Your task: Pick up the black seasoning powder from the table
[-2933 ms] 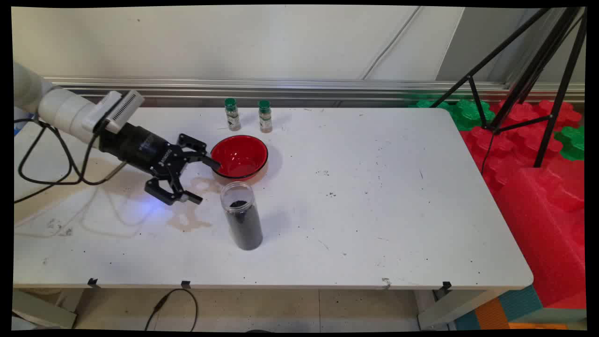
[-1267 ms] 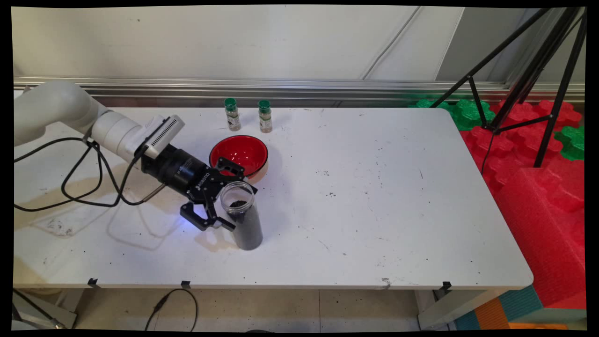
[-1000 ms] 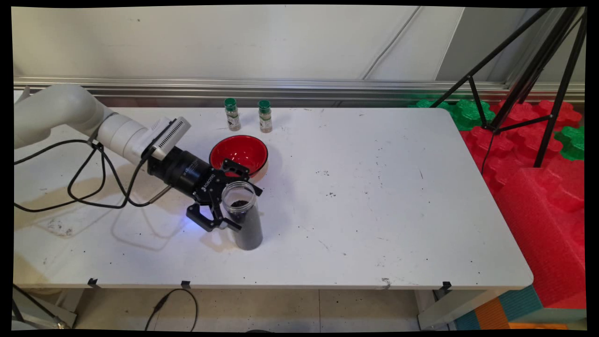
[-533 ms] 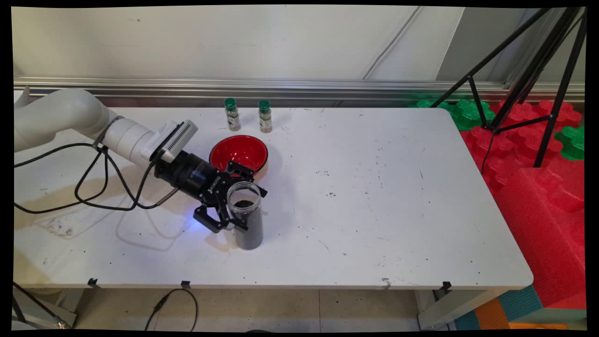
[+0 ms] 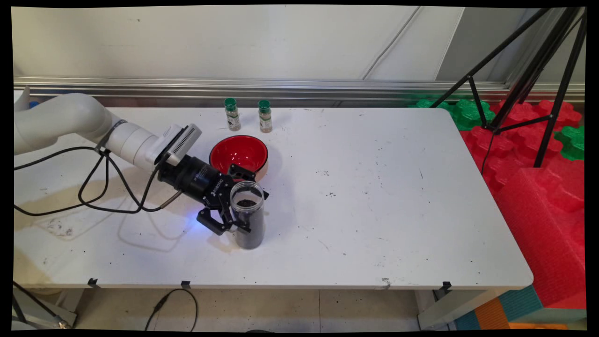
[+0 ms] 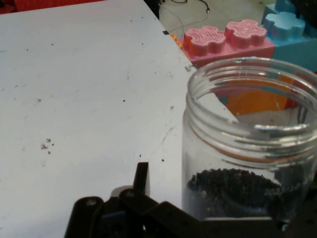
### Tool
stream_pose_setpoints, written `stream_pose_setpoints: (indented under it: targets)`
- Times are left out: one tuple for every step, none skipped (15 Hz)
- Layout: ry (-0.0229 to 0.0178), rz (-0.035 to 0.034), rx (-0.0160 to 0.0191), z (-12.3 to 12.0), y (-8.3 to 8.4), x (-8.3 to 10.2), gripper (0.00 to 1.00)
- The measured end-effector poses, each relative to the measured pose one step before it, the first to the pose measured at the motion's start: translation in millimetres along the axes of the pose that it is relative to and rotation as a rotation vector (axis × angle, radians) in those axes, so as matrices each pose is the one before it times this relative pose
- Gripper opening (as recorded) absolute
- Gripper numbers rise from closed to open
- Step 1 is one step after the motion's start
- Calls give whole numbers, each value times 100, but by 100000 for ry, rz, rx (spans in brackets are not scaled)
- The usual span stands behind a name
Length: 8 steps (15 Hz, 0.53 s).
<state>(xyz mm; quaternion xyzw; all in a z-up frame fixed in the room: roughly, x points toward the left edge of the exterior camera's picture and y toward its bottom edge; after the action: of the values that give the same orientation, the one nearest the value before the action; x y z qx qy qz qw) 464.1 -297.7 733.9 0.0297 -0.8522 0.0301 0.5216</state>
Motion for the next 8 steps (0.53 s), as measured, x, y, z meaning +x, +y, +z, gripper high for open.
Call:
stream_pose_setpoints:
  targets:
    - [-92, -180, 99, 56, 24, -53, 100]
    - [-165, -319, 102, 78, 38, -83, 100]
    - [-90, -173, 40, 52, 24, -48, 100]
    - [-160, -279, 82, 70, 38, -76, 100]
    - [-89, -150, 69, 37, 29, -49, 100]
    - [-128, -226, 66, 55, 40, -67, 100]
    - [-76, -145, 81, 31, 17, -45, 100]
    - [-90, -191, 63, 37, 41, -63, 100]
